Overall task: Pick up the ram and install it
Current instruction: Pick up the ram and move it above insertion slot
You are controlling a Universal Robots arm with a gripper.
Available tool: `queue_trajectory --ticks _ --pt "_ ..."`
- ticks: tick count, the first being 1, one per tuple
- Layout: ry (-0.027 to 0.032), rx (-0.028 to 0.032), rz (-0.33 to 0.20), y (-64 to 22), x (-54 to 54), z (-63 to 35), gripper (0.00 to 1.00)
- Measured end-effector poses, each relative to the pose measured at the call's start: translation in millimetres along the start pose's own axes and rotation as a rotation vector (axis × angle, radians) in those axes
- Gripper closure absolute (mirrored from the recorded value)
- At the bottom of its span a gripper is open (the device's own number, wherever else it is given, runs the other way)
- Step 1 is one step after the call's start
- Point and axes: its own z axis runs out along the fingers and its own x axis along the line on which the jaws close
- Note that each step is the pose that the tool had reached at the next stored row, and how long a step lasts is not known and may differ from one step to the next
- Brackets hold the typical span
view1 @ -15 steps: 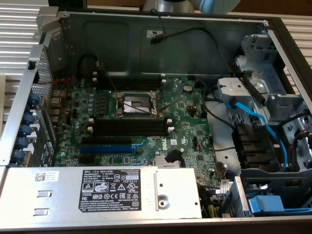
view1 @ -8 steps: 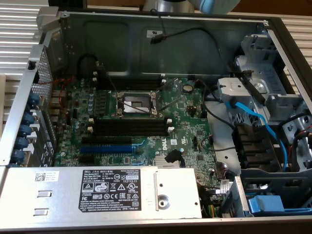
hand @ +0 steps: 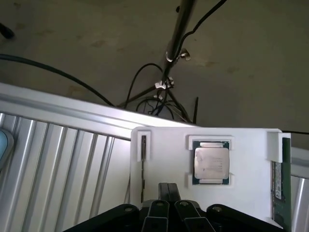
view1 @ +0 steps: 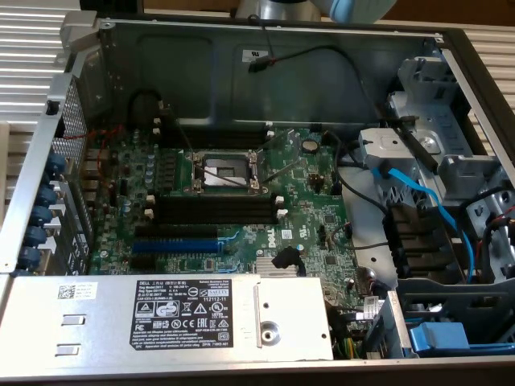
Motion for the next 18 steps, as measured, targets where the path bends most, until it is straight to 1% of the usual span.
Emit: queue_trajectory --ticks 4,7,9,14,18 --pt "0.0005 0.0014 0.000 0.6 4.5 5.1 0.90" --pt "0.0011 0.0030 0.000 1.8 12.3 8.1 0.90" --pt "0.0017 0.0062 0.000 0.2 14.7 10.4 0.90" --pt "0.0043 0.0174 -0.001 -2.5 15.8 16.2 0.90" --pt "0.0046 0.0187 -0.001 -2.9 16.7 23.3 0.90"
